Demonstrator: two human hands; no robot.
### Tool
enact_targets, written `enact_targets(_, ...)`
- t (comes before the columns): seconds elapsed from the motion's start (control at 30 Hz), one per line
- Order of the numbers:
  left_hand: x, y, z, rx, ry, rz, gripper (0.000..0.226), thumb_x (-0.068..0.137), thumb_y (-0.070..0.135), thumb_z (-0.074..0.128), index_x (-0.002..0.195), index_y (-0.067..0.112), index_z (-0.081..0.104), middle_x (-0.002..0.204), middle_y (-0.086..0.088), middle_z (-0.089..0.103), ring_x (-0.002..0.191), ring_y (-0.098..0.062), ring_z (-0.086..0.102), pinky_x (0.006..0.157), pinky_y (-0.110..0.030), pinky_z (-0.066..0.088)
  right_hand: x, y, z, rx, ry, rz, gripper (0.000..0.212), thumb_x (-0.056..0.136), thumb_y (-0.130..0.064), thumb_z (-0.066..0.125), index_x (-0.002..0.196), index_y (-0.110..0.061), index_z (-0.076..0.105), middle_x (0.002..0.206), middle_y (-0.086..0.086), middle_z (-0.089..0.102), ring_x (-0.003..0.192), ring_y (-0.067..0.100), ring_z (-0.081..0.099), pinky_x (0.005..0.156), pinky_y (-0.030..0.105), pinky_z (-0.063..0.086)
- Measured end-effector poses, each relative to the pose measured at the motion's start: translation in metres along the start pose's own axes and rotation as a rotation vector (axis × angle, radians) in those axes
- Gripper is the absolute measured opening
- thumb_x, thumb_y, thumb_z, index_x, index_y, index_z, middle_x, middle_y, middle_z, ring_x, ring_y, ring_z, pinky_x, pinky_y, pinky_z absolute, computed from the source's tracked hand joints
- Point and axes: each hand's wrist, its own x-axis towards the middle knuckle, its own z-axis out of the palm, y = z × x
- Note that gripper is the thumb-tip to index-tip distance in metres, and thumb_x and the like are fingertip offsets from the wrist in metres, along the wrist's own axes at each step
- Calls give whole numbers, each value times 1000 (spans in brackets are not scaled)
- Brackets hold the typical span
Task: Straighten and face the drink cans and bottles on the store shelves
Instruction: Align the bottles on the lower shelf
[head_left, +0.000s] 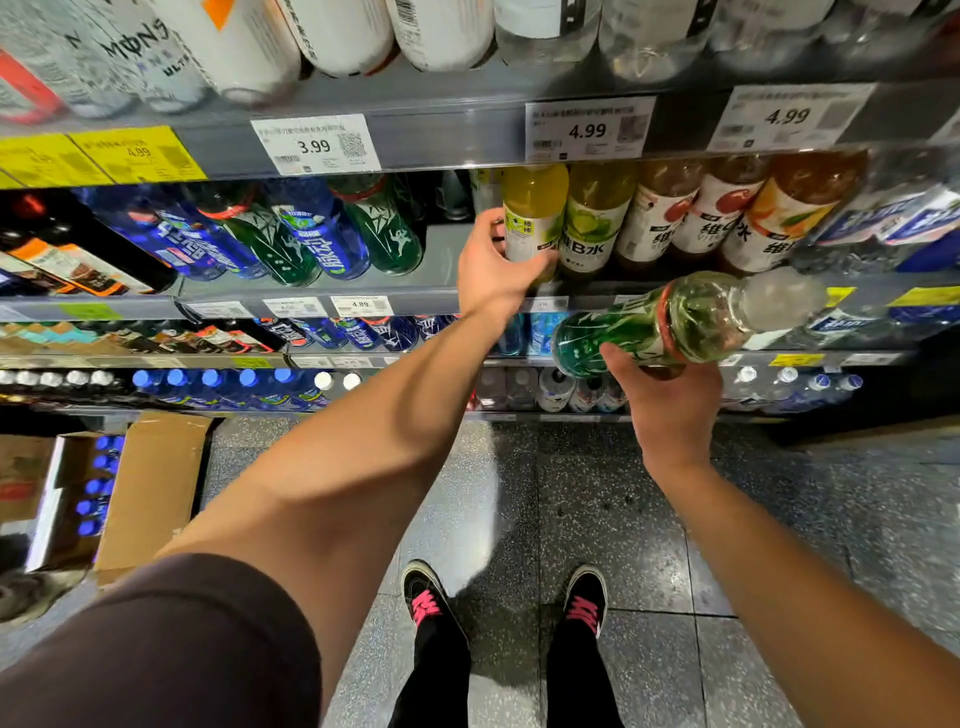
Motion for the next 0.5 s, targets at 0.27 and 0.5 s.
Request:
enact_targets(0.27,-6,-27,-59,165,258,15,39,83,20,72,118,11,61,115,-5,63,106,-20,60,99,-33,47,4,-35,63,-41,-119,29,53,69,-44,84,111,-19,64,111,-1,72,107,11,66,98,30,51)
enact_targets(0.5,19,-43,-102,78,433,-153,63,84,24,77,137,5,47,134,-10,56,122,-22,54,103,-25,37,3,-49,148,59,-109,28,58,73,-29,84,123,-27,55,126,1,63,119,17,60,105,35,48)
